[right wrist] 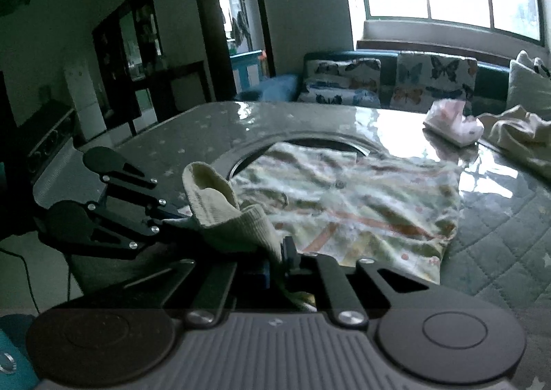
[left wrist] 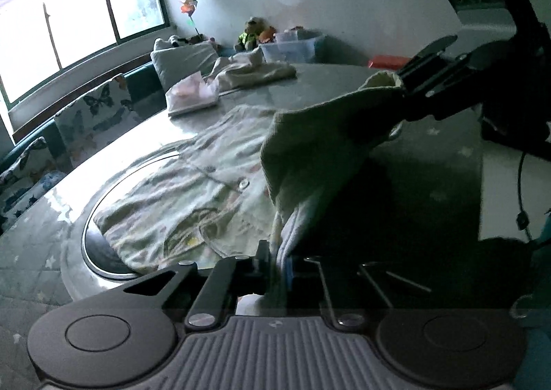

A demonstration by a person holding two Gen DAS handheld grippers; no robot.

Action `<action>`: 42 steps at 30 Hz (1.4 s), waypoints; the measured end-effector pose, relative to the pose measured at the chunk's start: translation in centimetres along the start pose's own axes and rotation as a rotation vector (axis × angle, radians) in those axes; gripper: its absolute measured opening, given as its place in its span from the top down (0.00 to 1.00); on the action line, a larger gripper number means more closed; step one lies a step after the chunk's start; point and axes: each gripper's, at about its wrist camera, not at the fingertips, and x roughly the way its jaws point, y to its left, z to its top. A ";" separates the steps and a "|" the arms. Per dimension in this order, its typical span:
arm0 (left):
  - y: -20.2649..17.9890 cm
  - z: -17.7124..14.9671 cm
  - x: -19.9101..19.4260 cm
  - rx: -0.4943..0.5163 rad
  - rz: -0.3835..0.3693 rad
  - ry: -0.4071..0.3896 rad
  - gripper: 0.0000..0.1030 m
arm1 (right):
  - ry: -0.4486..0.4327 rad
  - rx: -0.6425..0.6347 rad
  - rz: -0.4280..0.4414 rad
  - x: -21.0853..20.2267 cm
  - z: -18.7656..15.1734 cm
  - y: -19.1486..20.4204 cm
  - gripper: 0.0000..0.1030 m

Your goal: Fold clothes

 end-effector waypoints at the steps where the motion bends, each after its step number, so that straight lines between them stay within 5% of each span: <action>1: -0.2 0.0 -0.5 -0.011 -0.008 -0.005 0.91 | -0.001 -0.005 0.007 -0.4 0.0 0.1 0.94; 10: -2.2 0.4 -6.6 -0.144 -0.119 -0.055 0.91 | 0.019 -0.041 0.127 -6.8 1.7 2.2 0.95; 15: -2.3 0.9 -8.6 -0.205 -0.150 -0.075 0.91 | 0.030 -0.071 0.141 -6.8 3.5 2.6 0.96; 32: 9.6 2.9 0.8 -0.362 -0.058 -0.002 0.91 | 0.068 -0.078 0.079 6.2 10.5 -4.0 0.96; 42: 14.1 0.4 6.6 -0.517 -0.035 0.117 0.87 | 0.127 0.038 -0.034 15.7 7.8 -6.8 0.90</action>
